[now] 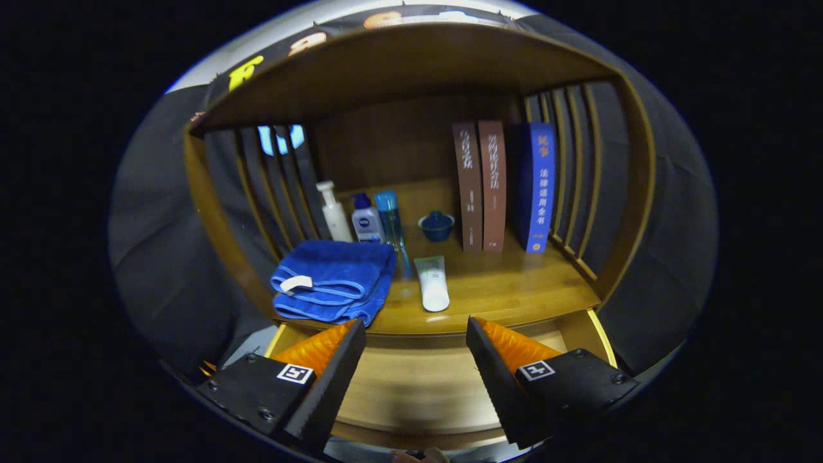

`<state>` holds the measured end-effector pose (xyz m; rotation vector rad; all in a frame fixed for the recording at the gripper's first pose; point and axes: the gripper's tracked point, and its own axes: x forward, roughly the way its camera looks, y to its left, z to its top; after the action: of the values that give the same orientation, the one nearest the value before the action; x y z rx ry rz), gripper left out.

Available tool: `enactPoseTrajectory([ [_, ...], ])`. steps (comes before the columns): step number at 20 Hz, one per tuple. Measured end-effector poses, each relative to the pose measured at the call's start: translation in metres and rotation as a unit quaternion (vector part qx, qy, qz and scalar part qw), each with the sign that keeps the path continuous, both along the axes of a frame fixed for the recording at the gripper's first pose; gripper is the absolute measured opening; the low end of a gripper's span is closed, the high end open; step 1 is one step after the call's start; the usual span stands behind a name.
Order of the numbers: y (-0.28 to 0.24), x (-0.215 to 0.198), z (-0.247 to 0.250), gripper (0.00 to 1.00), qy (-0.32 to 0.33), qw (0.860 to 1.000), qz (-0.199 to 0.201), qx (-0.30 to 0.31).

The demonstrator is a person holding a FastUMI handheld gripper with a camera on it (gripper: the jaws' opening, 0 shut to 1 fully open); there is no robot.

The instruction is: Pull open the drawer, take out the items inside it, and place them on the countertop above the cabinet.

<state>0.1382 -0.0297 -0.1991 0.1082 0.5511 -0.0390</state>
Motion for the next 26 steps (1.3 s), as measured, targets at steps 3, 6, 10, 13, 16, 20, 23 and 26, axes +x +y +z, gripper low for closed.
enactPoseTrajectory([
  [3, 0.010, -0.048, 0.013, 1.00, -0.064, 0.998, 0.008, -0.015],
  [6, 0.020, -0.094, 0.010, 0.99, -0.114, 0.993, 0.006, -0.026],
  [10, 0.032, -0.146, -0.007, 0.99, -0.156, 0.987, -0.001, -0.046],
  [13, 0.034, -0.168, -0.034, 0.99, -0.150, 0.988, -0.011, -0.041],
  [16, 0.028, -0.173, -0.070, 0.99, -0.129, 0.991, -0.026, -0.026],
  [20, 0.024, -0.157, -0.096, 1.00, -0.115, 0.993, -0.022, -0.030],
  [23, 0.020, -0.145, -0.108, 1.00, -0.101, 0.994, -0.022, -0.038],
  [26, 0.019, -0.143, -0.106, 0.97, -0.111, 0.992, -0.025, -0.048],
])
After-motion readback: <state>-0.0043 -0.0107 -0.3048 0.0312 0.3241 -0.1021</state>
